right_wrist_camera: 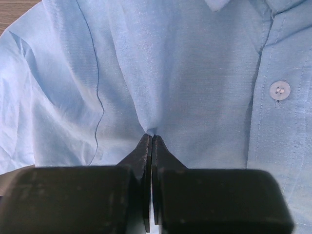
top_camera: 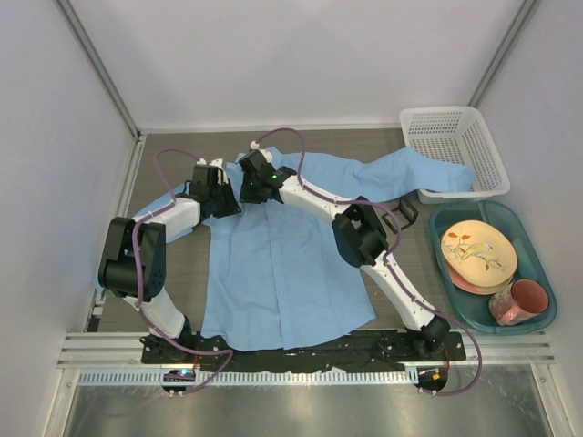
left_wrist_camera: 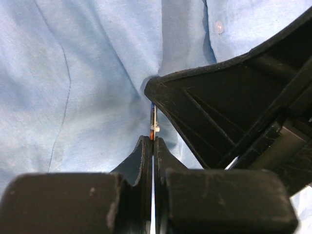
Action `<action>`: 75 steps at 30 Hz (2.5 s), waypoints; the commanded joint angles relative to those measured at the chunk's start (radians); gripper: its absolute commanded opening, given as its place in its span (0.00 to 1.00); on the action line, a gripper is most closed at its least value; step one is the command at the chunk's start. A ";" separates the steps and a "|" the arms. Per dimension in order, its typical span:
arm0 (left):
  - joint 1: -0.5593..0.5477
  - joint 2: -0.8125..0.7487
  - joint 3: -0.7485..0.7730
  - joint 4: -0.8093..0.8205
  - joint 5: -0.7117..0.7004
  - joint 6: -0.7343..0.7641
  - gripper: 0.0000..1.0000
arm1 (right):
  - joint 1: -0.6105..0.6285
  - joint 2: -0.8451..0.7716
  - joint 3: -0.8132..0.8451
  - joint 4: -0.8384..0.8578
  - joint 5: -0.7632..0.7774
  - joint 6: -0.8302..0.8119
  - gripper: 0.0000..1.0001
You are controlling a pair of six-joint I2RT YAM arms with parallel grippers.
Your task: Pin the brooch onto the clothing
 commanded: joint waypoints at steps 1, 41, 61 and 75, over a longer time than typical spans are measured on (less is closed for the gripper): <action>0.002 -0.037 0.022 0.051 -0.062 0.033 0.00 | 0.020 -0.074 0.019 -0.006 -0.020 -0.021 0.01; -0.020 0.038 0.087 -0.055 -0.130 0.075 0.00 | 0.016 -0.111 0.085 -0.001 -0.028 0.026 0.01; -0.040 0.040 0.128 -0.081 -0.113 0.060 0.00 | 0.028 -0.091 0.065 -0.009 -0.054 0.049 0.01; -0.034 -0.105 0.033 0.029 -0.044 0.023 0.00 | 0.028 -0.077 0.036 -0.017 -0.009 0.017 0.01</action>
